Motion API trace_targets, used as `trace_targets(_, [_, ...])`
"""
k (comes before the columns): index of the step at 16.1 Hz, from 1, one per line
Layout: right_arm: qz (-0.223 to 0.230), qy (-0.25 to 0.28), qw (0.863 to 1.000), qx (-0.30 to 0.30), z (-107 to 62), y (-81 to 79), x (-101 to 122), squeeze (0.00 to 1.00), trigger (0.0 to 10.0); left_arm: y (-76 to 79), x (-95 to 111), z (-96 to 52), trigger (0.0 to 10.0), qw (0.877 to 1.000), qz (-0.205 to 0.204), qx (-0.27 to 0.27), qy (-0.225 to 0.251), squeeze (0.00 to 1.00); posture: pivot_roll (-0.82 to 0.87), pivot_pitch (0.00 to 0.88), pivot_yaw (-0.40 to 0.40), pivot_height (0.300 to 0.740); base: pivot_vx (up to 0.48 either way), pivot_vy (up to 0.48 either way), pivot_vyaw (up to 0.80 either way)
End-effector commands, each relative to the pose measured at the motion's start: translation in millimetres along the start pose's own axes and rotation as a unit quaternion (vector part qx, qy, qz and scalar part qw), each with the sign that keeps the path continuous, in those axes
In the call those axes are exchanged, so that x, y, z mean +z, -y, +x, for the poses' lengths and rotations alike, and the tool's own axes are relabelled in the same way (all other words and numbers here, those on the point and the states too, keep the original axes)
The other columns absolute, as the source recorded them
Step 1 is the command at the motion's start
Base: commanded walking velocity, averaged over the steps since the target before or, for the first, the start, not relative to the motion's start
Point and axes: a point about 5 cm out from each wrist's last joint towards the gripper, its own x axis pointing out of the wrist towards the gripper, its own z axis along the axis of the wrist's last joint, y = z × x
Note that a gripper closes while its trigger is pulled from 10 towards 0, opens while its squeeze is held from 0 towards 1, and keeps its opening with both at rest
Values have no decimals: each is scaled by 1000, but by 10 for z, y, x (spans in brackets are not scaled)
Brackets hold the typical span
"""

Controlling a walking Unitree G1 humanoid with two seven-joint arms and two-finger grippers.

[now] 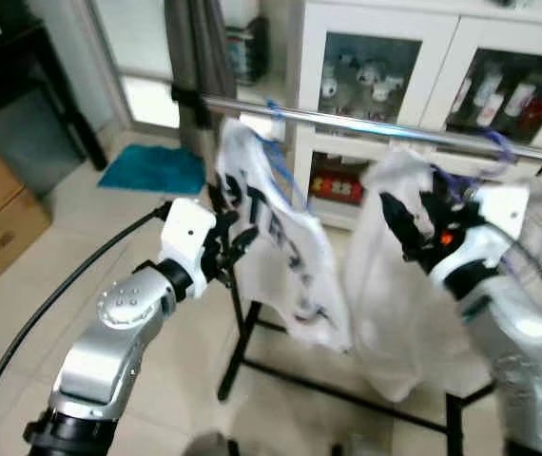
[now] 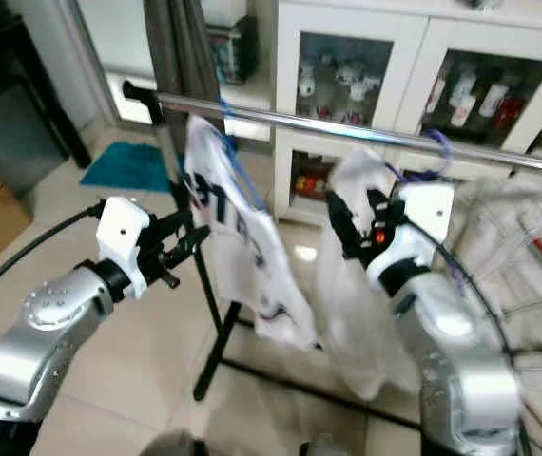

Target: Hang hanger

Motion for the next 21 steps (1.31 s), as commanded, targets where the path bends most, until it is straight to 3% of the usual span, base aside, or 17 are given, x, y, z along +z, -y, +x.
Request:
trace_targets(1, [-8, 8, 1000, 6, -37, 34, 95, 1000, 10000, 54, 50, -9, 10000, 1000, 6, -29, 10, 0, -50, 0, 40, 740, 0, 0, 0])
trace_targets(3, [-62, -52, 996, -44, -60, 296, 118, 1000, 10000, 168, 8, -38, 10000, 996, 1, -87, -2, 0, -54, 0, 43, 740, 0, 0, 0])
trace_targets(5, [-74, -85, 992, -58, -25, 396, 98, 1000, 10000, 182, 9, -28, 10000, 994, -1, -108, -4, 0, -64, 0, 53, 740, 0, 0, 0])
trace_targets(6, [-97, -116, 987, -61, 93, 449, 53, 969, 10000, 177, 16, -17, 10000, 993, 6, -120, -7, 0, -63, 0, 56, 740, 0, 0, 0])
trace_targets(7, [-121, -116, 982, -84, 148, 511, 89, 0, 10000, 176, 15, -18, 10000, 992, 8, -122, -9, 0, -63, 0, 56, 740, 0, 0, 0])
trace_targets(11, [-133, -115, 979, -102, 225, 681, 223, 0, 10000, 162, 5, -21, 10000, 992, 7, -123, -12, 0, -51, 0, 42, 740, 0, 0, 0])
trace_targets(12, [-109, -123, 983, -78, 312, 706, 205, 0, 10000, 160, 9, -16, 10000, 992, 5, -128, -11, 0, -59, 0, 49, 740, 0, 0, 0])
trace_targets(16, [-100, -168, 980, -46, 525, 784, 163, 0, 9647, 205, 31, 25, 10000, 983, 13, -180, -12, 0, -58, 0, 48, 740, 0, 0, 0])
trace_targets(17, [-96, -166, 980, -46, 547, 796, 179, 0, 4471, 210, 33, 28, 10000, 983, 14, -184, -12, 0, -58, 0, 48, 740, 0, 0, 0])
trace_targets(18, [-85, -161, 982, -44, 579, 803, 209, 0, 0, 217, 36, 32, 10000, 982, 15, -190, -13, 0, -52, 0, 42, 740, 0, 0, 0])
trace_targets(21, [-80, -173, 981, -37, 616, 841, 209, 0, 0, 220, 41, 37, 10000, 981, 11, -195, -13, 0, -49, 0, 39, 740, 0, 0, 0])
